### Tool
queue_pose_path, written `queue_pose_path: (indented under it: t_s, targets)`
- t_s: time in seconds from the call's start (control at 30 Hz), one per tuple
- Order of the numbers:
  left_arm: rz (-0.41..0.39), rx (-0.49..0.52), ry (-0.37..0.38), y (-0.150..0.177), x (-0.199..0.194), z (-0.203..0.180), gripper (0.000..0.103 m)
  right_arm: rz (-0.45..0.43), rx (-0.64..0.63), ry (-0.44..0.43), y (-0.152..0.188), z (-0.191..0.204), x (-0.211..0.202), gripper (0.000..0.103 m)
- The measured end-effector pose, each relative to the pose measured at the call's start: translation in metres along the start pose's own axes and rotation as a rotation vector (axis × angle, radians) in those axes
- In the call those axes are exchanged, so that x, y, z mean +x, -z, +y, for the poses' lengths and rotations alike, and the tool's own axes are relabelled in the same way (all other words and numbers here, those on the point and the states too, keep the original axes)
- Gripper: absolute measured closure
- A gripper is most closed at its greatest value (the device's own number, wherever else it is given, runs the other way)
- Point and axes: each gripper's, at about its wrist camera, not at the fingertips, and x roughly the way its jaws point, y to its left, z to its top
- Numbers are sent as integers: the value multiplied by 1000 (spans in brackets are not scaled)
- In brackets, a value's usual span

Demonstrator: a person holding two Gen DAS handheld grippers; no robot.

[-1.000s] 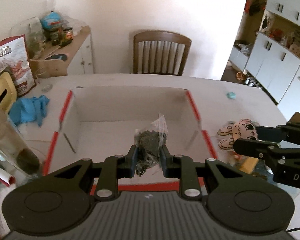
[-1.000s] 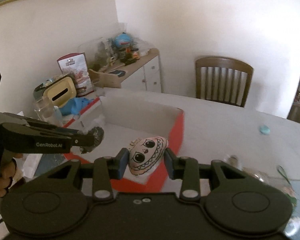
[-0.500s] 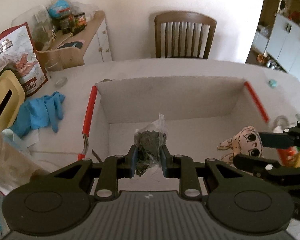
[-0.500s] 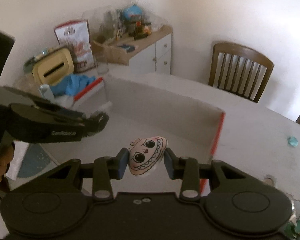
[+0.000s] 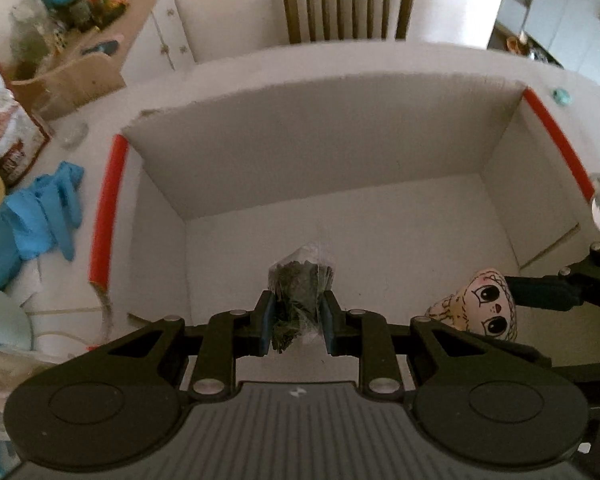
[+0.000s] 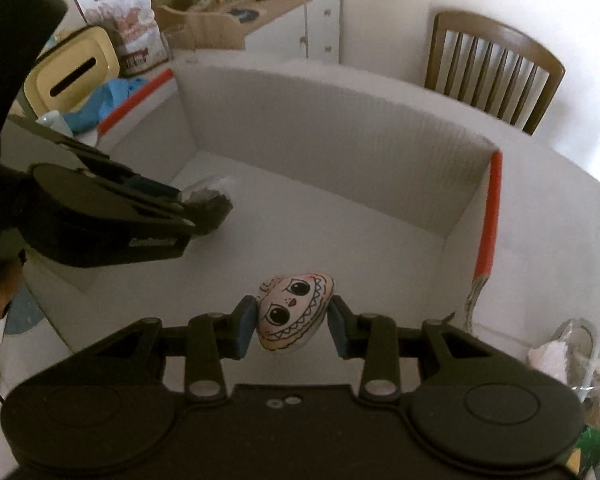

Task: Organize objects
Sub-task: 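Carry the dark bag with the left tool while the right tool carries the plush over the red box, then open the right tool to drop the plush while the left tool releases the dark bag into the box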

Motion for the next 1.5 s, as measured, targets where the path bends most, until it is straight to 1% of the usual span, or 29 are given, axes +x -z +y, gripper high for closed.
queue_pose_path:
  t_s: [0.23, 0.37, 0.43, 0.5, 0.57, 0.67, 0.7, 0.73, 0.77, 0.8, 0.87, 1.0, 1.07, 1.1, 1.13, 1.2, 1.4, 1.5]
  targets:
    - [46, 15, 14, -1, 7, -3, 79, 49, -12, 4, 2, 3, 7, 65]
    - [48, 9, 20, 2, 6, -2, 78, 58, -29, 12, 4, 7, 8, 63]
    - [49, -2, 24, 3, 4, -2, 78, 56, -26, 8, 4, 8, 6, 58]
    - [47, -7, 31, 4, 1, -3, 77, 50, -26, 6, 4, 9, 4, 57]
    - [40, -14, 40, 4, -2, -1, 75, 41, -22, -1, 2, 9, 0, 55]
    - [29, -36, 53, 3, -7, 2, 67, 23, -20, -8, 3, 9, -8, 53]
    - [22, -40, 55, 3, -10, 3, 59, 17, -20, -7, 3, 9, -11, 51]
    - [12, -41, 53, 3, -13, 4, 53, 9, -19, -9, 4, 10, -13, 51]
    - [3, -40, 51, 3, -17, 4, 51, 2, -16, -12, 4, 10, -17, 49]
    - [-5, -37, 50, 3, -20, 4, 49, -7, -13, -11, 4, 11, -21, 44]
    - [-17, -31, 50, 3, -27, 3, 49, -25, -7, -3, 5, 11, -28, 40]
    - [-42, -28, 54, 3, -40, 2, 49, -55, 17, -20, 5, 7, -42, 39]
    - [-57, -23, 58, 3, -47, 2, 49, -68, 29, -25, 6, 6, -51, 36]
    - [-66, -18, 55, 4, -51, 0, 48, -77, 32, -26, 6, 6, -54, 33]
    - [-76, -15, 53, 4, -55, -1, 45, -89, 36, -30, 6, 6, -59, 32]
    - [-99, -18, 52, 5, -63, -1, 42, -107, 42, -33, 8, 5, -71, 27]
    - [-160, 5, 42, 10, -87, -13, 41, -155, 57, -41, 15, -2, -97, 26]
    - [-180, 6, 54, 13, -97, -19, 37, -178, 80, -59, 19, -7, -108, 25]
